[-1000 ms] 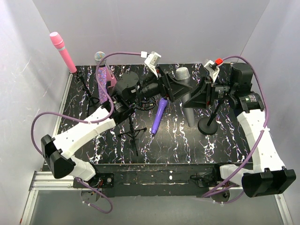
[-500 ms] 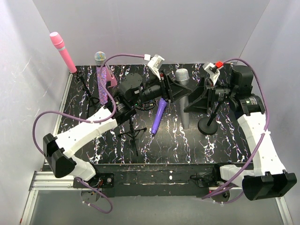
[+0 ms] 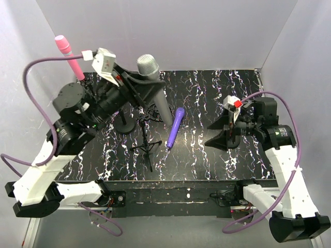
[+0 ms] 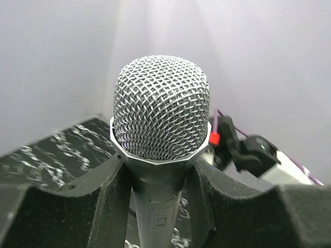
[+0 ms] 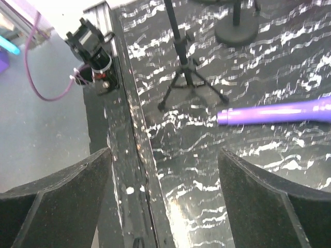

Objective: Attach the microphones to the stand

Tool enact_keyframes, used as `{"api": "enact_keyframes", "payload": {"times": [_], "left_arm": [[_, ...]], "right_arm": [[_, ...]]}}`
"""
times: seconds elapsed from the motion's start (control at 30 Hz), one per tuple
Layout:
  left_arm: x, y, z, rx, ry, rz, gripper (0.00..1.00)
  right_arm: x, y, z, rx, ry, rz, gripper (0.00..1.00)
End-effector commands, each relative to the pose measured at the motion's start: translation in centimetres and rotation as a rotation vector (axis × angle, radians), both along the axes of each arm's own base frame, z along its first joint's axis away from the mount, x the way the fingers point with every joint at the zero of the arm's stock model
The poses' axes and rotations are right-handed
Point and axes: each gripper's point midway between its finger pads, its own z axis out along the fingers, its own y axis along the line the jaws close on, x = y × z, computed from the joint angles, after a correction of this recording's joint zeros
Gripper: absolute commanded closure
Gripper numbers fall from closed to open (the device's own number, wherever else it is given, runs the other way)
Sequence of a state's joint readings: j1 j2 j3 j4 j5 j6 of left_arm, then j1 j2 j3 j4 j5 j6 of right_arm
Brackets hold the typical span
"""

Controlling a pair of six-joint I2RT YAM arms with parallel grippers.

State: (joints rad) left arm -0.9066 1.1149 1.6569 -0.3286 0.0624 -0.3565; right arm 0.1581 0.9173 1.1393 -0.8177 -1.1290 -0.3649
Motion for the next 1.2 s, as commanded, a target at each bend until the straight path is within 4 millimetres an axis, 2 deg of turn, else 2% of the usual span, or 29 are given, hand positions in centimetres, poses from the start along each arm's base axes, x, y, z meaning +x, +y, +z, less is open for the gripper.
{"api": "enact_keyframes", "payload": {"times": [0.0,0.13,0.27,0.5,0.87,1.0,1.17], "left_arm": [[4.6,1.0,-2.2,0.195,-0.038,0.237,1.00],[7.2,1.1,-2.2,0.259,-0.078,0.351,1.00],[8.4,0.9,-2.4,0.278,-0.102,0.396,1.00],[10.1,0.5,-4.9,0.343,-0.088,0.442,1.00],[11.1,1.8,-7.6,0.392,-0.074,0.467,1.00],[11.2,1.8,-9.1,0.372,-0.027,0.448,1.00],[10.4,1.5,-11.7,0.363,0.022,0.381,1.00]], "right_arm": [[-0.4,-0.7,-3.3,-0.068,-0.021,-0.009,0.10],[-1.0,-0.9,-4.7,-0.070,-0.023,0.001,0.09],[-1.4,-0.9,-5.8,-0.064,-0.009,0.007,0.08],[-1.6,-1.0,-6.3,-0.047,-0.003,0.013,0.07],[-1.8,-1.1,-6.5,-0.024,0.007,0.010,0.05],[-1.7,-1.1,-6.7,-0.023,0.012,0.008,0.05],[-1.8,-1.1,-6.9,-0.017,0.015,0.008,0.04]]}}
